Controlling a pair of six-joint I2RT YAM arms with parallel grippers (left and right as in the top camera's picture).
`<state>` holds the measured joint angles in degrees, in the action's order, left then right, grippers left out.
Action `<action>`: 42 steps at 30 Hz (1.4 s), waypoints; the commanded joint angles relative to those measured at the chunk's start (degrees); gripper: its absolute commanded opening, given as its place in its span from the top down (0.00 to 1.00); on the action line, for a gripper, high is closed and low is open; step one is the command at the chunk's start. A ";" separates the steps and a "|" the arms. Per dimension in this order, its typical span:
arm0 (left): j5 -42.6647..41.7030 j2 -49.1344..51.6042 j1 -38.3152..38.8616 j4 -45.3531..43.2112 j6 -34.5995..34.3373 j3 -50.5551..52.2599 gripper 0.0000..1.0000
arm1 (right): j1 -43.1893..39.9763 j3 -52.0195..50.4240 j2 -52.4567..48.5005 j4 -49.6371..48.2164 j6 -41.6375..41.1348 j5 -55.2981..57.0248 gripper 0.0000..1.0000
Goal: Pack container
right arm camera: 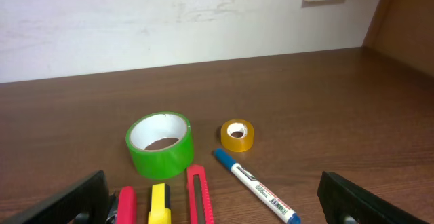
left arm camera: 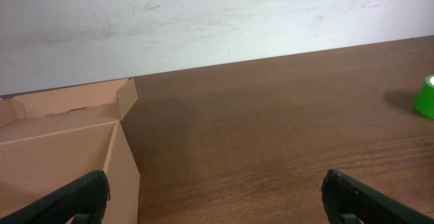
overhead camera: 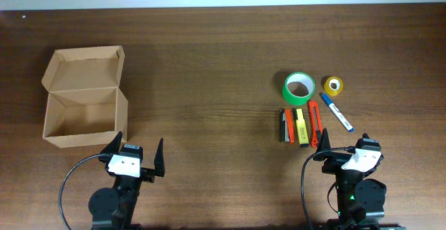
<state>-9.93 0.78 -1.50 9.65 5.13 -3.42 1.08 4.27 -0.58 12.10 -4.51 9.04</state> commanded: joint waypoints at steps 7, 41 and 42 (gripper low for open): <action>-0.66 -0.48 -0.28 -0.20 0.74 0.44 0.00 | -0.39 -0.59 0.44 -0.13 -0.28 0.66 0.01; -1.51 -0.20 -0.28 1.18 -9.68 -1.42 0.00 | -0.39 -0.39 0.44 -0.37 -3.21 -0.79 0.01; -1.46 0.44 -0.28 2.45 -9.64 -3.06 0.00 | -0.39 0.02 0.44 -0.57 -4.96 -1.53 0.01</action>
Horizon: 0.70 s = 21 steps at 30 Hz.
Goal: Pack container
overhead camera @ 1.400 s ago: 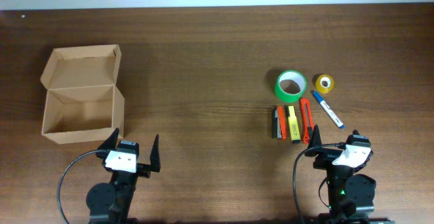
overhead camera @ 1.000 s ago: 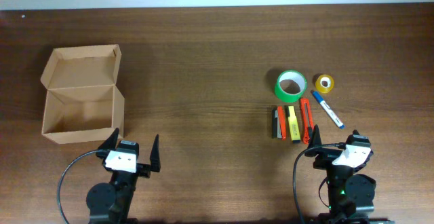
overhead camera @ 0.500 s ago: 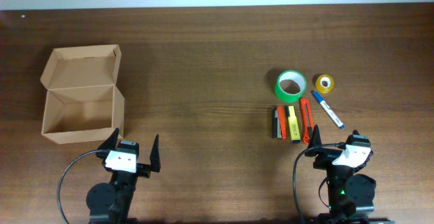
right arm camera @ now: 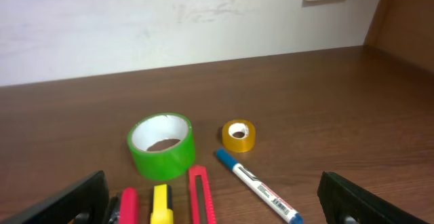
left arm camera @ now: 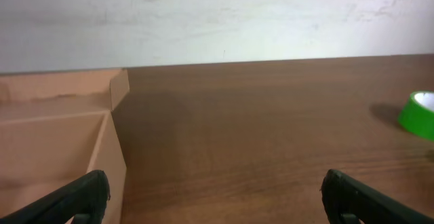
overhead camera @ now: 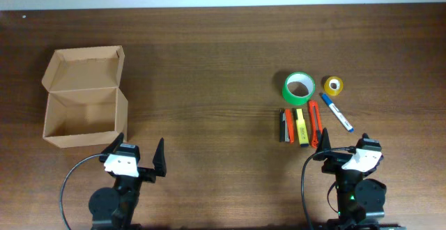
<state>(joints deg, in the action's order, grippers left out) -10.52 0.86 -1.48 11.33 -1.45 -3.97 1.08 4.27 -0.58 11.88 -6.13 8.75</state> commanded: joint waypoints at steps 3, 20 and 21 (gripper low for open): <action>0.24 8.98 -0.31 5.70 -2.14 -12.31 0.00 | -0.42 5.20 -0.02 -0.33 -4.85 -2.40 0.01; 2.86 90.33 -10.71 54.99 14.45 -113.61 0.00 | -15.41 110.03 -85.26 58.34 0.04 -10.67 0.01; 2.84 90.75 -10.69 55.65 14.97 -113.48 0.00 | -15.41 110.01 -86.25 59.34 0.68 -10.62 0.01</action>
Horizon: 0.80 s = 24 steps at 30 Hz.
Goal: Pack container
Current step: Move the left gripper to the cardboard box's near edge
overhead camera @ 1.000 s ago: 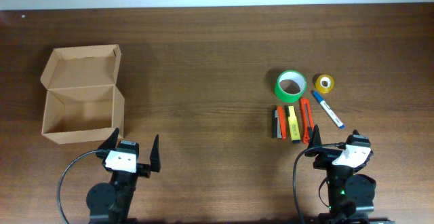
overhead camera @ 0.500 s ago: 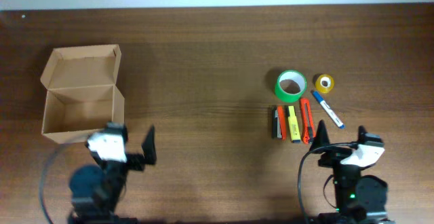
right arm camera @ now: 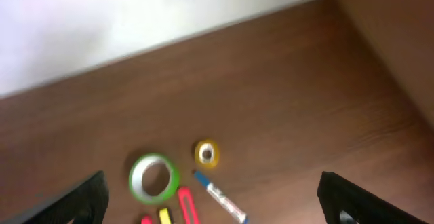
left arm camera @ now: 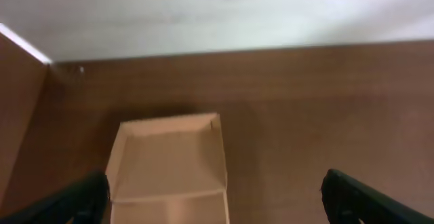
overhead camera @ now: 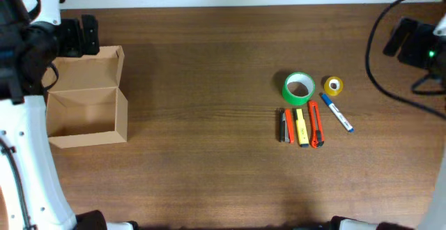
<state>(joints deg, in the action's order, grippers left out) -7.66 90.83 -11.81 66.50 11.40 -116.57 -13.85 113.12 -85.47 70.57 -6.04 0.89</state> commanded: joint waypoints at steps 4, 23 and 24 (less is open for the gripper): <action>0.00 5.99 -0.35 3.58 4.98 1.05 0.00 | -0.48 1.16 -6.29 3.89 1.36 0.37 0.01; 9.62 15.26 4.00 5.11 -11.32 27.93 0.08 | -10.03 1.16 -28.33 2.45 -0.44 0.57 0.01; 9.62 15.26 3.78 2.86 -9.46 29.97 0.08 | -10.62 1.16 -28.33 2.43 -0.44 -0.35 0.01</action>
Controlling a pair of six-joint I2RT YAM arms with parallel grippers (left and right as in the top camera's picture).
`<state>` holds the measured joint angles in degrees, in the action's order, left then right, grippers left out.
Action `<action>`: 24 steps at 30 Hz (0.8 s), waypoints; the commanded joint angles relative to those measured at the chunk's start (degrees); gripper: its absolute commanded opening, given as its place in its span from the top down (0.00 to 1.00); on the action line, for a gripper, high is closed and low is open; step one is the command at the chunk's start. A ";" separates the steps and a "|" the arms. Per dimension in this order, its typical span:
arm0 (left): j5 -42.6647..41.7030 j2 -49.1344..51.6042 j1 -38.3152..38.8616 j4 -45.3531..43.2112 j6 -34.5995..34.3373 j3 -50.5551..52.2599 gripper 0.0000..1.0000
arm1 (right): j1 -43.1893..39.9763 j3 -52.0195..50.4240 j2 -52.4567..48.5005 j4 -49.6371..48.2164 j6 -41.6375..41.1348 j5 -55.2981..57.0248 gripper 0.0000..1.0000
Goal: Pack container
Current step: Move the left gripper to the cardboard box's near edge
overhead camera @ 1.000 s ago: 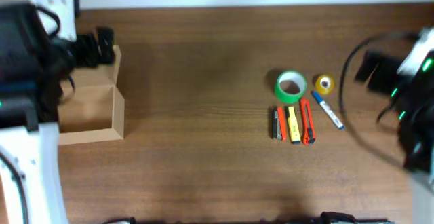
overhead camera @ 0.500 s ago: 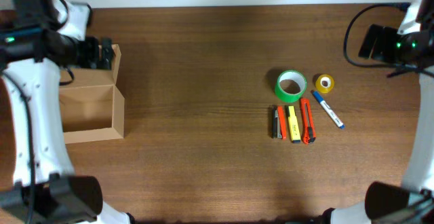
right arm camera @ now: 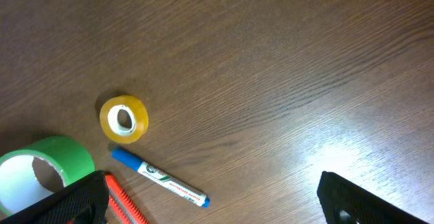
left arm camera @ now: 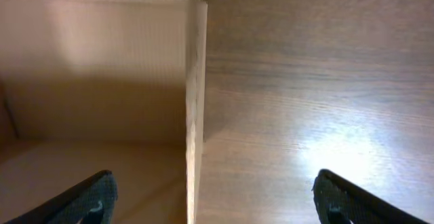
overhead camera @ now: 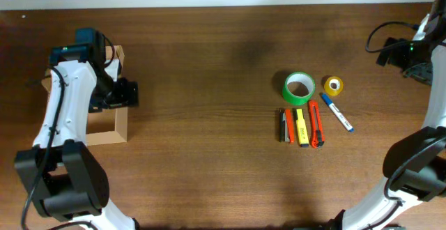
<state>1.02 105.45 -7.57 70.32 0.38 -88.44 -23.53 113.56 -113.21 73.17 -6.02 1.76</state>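
An open cardboard box (overhead camera: pixel 117 131) sits at the table's left, mostly covered by my left arm. My left gripper (overhead camera: pixel 124 90) hangs open over the box's right wall (left arm camera: pixel 195 102), one finger (left arm camera: pixel 85 198) above the inside and the other on the table side. On the right lie a green tape roll (overhead camera: pixel 298 88), a small yellow tape roll (overhead camera: pixel 333 86), a blue marker (overhead camera: pixel 337 113), an orange cutter (overhead camera: pixel 316 124) and a yellow highlighter (overhead camera: pixel 301 127). My right gripper (overhead camera: pixel 394 52) is open and empty, above bare table right of the yellow tape roll (right arm camera: pixel 123 119) and the blue marker (right arm camera: pixel 160 178).
A red marker (overhead camera: pixel 289 124) and a dark pen (overhead camera: pixel 283 127) lie beside the highlighter. The box's lid flap stands open at its far side, under my left arm. The brown table (overhead camera: pixel 209 83) ends at a white wall at the back.
My left gripper was high near the box's far left corner and is now low over its right wall. My right gripper is now lower, closer to the table. Both stay open.
Both arms first sat folded at the table's near edge, grippers open and facing the back wall. Later they were raised high, left over the box, right over the far right corner. Now both are lower, and nothing on the table has moved.
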 commanded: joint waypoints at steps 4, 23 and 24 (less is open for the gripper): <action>0.92 0.87 -1.90 -7.82 6.10 5.73 0.03 | -2.40 0.72 -0.59 -0.55 -0.46 -3.78 0.01; -4.11 9.40 -3.54 -10.88 8.85 -0.20 0.98 | -2.36 0.72 -0.59 -0.07 -0.44 -4.37 0.01; -4.48 9.40 -3.30 -9.38 7.58 -4.07 0.98 | -2.36 0.72 -0.59 -0.07 -0.44 -4.37 0.01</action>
<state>-1.54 114.67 -10.85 60.82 9.26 -88.09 -25.65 113.56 -113.21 73.10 -6.02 -1.67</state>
